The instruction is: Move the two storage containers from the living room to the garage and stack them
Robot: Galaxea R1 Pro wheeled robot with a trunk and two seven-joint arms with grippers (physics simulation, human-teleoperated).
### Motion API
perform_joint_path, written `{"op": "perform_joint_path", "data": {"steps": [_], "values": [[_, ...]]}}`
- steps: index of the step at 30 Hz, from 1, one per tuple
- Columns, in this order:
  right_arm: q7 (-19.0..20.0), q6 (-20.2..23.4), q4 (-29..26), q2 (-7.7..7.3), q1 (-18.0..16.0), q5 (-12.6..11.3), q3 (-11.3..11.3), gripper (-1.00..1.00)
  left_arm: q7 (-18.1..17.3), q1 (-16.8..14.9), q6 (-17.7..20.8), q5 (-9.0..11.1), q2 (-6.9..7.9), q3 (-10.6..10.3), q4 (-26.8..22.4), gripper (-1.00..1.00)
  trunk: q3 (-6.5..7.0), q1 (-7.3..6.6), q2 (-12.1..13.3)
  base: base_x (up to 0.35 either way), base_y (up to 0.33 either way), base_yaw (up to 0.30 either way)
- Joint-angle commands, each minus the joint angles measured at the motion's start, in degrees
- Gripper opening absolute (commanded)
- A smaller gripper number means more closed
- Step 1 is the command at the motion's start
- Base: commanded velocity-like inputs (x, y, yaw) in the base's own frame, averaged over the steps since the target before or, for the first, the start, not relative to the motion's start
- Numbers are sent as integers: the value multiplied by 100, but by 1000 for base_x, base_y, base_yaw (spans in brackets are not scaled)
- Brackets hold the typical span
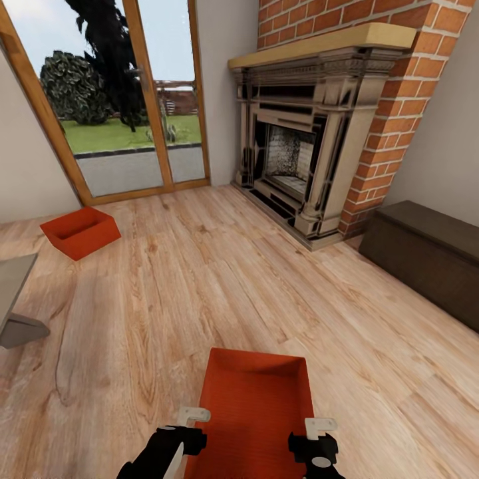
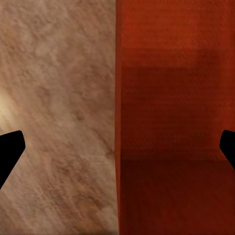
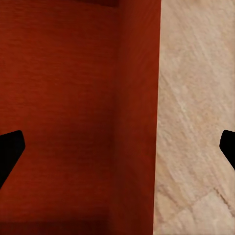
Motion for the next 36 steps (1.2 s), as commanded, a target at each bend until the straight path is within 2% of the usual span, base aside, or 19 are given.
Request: {"op": "perform_joint_path", "data": {"steps": [1, 15, 36], "values": [[-44, 1, -6, -5, -5, -49, 48, 100, -4, -1, 30, -51, -4, 10, -9, 100, -5, -1, -2, 0, 0, 0], [-128, 8, -56, -5, -5, -49, 48, 100, -4, -1, 30, -51, -4, 11, -16, 100, -7, -1, -2, 0, 0, -144], [-132, 16, -62, -5, -5, -49, 48, 100, -4, 0, -1, -18, 47, 26, -11, 100, -7, -1, -2, 0, 0, -9]]}}
